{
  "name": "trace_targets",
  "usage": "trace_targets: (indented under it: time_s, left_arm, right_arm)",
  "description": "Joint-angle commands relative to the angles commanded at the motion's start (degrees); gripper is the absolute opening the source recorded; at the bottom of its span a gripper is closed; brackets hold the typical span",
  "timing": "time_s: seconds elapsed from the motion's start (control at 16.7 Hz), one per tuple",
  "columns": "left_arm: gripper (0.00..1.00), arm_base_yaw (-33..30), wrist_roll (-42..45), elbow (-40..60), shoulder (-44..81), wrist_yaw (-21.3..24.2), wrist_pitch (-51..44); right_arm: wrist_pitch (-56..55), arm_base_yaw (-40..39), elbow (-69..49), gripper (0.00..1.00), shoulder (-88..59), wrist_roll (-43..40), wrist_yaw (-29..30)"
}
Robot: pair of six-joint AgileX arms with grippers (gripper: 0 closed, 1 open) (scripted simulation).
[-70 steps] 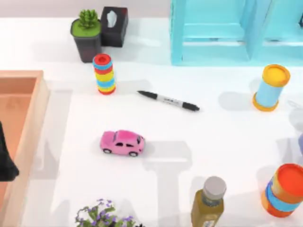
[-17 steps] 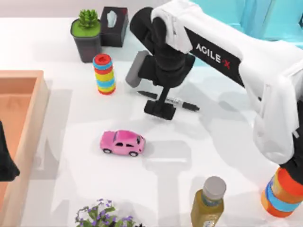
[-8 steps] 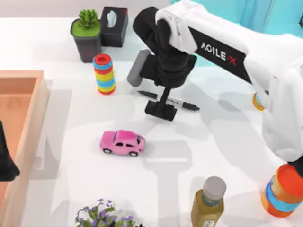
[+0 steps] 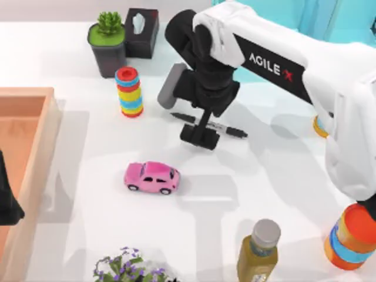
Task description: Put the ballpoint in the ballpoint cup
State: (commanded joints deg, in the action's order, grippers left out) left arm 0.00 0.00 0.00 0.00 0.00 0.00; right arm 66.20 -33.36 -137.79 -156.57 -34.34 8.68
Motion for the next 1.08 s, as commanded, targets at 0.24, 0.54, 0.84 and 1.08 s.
trace_targets:
  time_s: [0.24, 0.54, 0.84, 1.08]
  left_arm:
    - [1.0, 0.0, 0.0, 0.0, 0.0, 0.0, 0.0]
    - [1.0, 0.0, 0.0, 0.0, 0.0, 0.0, 0.0]
    - [1.0, 0.0, 0.0, 0.0, 0.0, 0.0, 0.0]
    - [1.0, 0.0, 0.0, 0.0, 0.0, 0.0, 0.0]
  right_arm:
    - [0.0, 0.0, 0.0, 0.02, 0.0, 0.0, 0.0]
    - [0.0, 0.0, 0.0, 0.0, 0.0, 0.0, 0.0]
    - [2.11, -0.8, 1.43, 0.0, 4.59, 2.06, -2.27]
    - [4.23, -2.73, 6.66, 0.0, 11.07, 4.88, -1.42]
